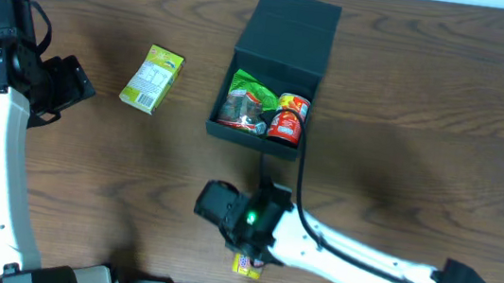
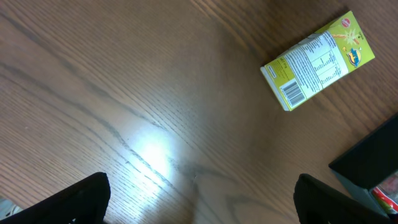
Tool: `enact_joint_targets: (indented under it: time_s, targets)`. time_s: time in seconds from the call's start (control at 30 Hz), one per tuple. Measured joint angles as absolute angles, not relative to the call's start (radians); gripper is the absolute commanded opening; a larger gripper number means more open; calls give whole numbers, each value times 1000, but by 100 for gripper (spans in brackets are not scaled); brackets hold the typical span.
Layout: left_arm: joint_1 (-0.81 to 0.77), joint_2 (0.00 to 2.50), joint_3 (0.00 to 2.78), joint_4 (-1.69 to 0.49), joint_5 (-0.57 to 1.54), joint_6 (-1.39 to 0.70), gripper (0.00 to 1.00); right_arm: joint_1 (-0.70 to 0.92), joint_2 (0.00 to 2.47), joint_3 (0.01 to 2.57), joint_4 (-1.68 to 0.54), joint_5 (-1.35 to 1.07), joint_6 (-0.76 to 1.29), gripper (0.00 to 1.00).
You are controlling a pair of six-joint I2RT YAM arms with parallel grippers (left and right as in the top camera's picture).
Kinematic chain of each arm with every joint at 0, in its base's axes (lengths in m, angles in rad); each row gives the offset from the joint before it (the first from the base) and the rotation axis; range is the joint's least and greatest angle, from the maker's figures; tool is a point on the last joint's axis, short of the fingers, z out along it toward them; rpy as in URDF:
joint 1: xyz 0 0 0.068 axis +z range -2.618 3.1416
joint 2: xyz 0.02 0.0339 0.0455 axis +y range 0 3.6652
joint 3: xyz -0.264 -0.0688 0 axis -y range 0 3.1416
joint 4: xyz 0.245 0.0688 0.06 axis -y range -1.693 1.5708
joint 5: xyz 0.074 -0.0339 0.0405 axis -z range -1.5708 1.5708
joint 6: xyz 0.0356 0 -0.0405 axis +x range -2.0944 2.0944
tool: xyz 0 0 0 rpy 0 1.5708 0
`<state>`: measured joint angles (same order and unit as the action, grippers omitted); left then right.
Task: Pack container
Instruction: 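Move the right gripper down to the yellow Mentos bottle and grasp it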
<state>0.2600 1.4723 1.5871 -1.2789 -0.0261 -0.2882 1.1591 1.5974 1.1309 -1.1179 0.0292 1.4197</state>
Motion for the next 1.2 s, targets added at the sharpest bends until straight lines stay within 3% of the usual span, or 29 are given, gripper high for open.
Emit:
enact_joint_targets:
  time_s: [0.13,0.23,0.4,0.63,1.03,1.1,1.2]
  targets:
    - [260,1472,1587,-1279,-26,-288,95,1216,1567,1108,-1121,9,1503,80]
    - [260,1472,1587,-1279,-26,-288,95,1235,1567,1099,-1118,2,1534,99]
    - [260,1472,1587,-1279,-26,-288,95,1241,1565,1066,-1062,3,1563,99]
    - [260,1472,1587,-1279,-26,-288,95,1225,1564,901,-788,-19,1517,99]
    - [260,1472,1587,-1279,-26,-288,95,1157,1564,850,-711,-20,1424,99]
    - [260,1472,1587,-1279,-26,-289,95,1157,1564,838,-697,-24,1420,95]
    - [260,1472,1587,-1279,-26,-288,95,1158,1564,823,-685,-30,1412,76]
